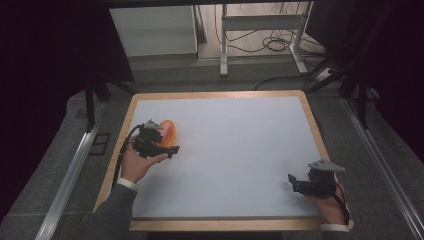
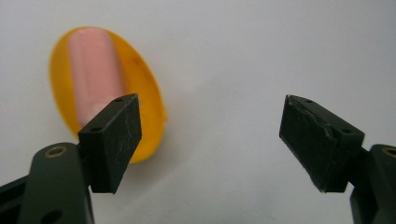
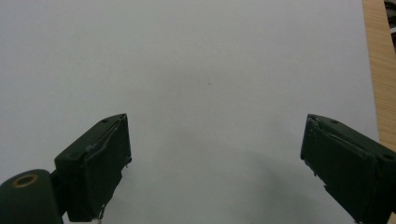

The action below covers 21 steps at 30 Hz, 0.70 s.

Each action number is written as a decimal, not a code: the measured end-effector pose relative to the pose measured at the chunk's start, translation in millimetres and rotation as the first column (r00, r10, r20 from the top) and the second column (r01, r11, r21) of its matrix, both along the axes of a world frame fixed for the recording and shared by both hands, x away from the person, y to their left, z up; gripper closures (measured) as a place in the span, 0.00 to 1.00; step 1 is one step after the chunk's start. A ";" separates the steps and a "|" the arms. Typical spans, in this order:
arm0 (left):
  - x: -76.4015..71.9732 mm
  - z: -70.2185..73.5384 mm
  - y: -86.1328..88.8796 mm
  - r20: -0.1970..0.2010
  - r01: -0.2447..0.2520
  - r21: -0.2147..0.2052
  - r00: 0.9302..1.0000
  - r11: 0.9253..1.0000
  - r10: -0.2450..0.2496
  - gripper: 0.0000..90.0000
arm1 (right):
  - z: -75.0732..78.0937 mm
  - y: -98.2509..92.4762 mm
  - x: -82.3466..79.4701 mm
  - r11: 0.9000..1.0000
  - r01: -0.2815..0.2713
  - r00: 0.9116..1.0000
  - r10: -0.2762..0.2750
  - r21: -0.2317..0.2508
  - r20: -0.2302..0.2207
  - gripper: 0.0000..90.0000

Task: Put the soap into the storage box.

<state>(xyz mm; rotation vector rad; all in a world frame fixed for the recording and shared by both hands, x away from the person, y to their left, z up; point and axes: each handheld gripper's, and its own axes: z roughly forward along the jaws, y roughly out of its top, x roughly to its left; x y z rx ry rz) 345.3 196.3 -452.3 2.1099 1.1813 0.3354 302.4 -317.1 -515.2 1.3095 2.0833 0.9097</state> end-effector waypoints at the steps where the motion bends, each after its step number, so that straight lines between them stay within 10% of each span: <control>1: 0.0 0.0 0.0 0.000 0.000 0.000 1.000 1.000 0.000 0.24 | 0.1 -0.3 0.0 1.000 0.000 1.000 0.000 0.001 0.002 0.09; 21: -68.2 -79.3 3.4 -0.007 -0.002 -0.046 1.000 0.999 0.002 0.24 | 5.9 6.7 -3.0 1.000 -0.017 1.000 0.017 -0.012 0.020 0.09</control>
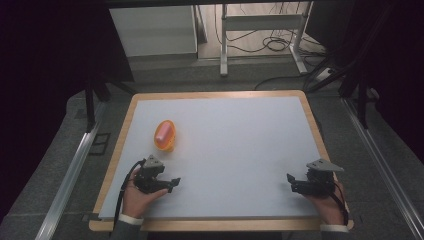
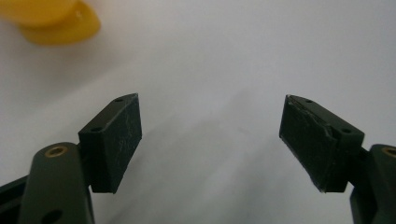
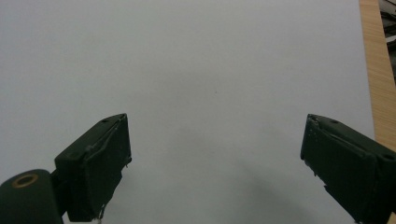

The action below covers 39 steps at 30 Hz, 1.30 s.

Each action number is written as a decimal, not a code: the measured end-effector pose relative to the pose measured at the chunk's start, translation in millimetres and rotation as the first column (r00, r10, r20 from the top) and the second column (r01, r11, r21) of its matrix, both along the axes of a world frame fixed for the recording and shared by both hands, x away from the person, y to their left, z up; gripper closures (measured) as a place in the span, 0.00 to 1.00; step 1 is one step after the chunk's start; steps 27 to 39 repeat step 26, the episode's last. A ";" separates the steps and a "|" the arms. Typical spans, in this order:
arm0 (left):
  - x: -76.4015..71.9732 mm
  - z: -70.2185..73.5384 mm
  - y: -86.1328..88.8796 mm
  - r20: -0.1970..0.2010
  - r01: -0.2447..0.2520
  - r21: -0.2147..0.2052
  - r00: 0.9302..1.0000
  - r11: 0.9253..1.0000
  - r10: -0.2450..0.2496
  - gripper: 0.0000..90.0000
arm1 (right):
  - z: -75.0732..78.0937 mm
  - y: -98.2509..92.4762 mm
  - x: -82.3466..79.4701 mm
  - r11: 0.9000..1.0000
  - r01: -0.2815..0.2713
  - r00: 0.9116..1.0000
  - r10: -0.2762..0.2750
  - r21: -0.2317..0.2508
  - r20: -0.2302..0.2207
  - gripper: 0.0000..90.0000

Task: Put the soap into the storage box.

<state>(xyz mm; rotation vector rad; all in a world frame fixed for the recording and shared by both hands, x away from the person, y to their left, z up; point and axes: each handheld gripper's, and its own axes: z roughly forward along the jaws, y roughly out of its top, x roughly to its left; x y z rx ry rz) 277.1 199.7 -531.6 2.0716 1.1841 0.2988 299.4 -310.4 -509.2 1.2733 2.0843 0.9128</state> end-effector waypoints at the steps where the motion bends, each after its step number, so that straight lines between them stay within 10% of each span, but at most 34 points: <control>1: -3.4 -5.1 2.9 -0.007 0.001 0.000 1.000 1.000 -0.001 0.25 | 0.5 0.0 0.2 1.000 -0.007 1.000 0.007 0.013 0.000 0.09; 39: -5.8 -11.0 6.4 0.015 0.012 -0.004 1.000 1.000 -0.012 0.26 | 1.6 3.5 -2.0 1.000 -0.024 1.000 0.024 0.015 0.000 0.09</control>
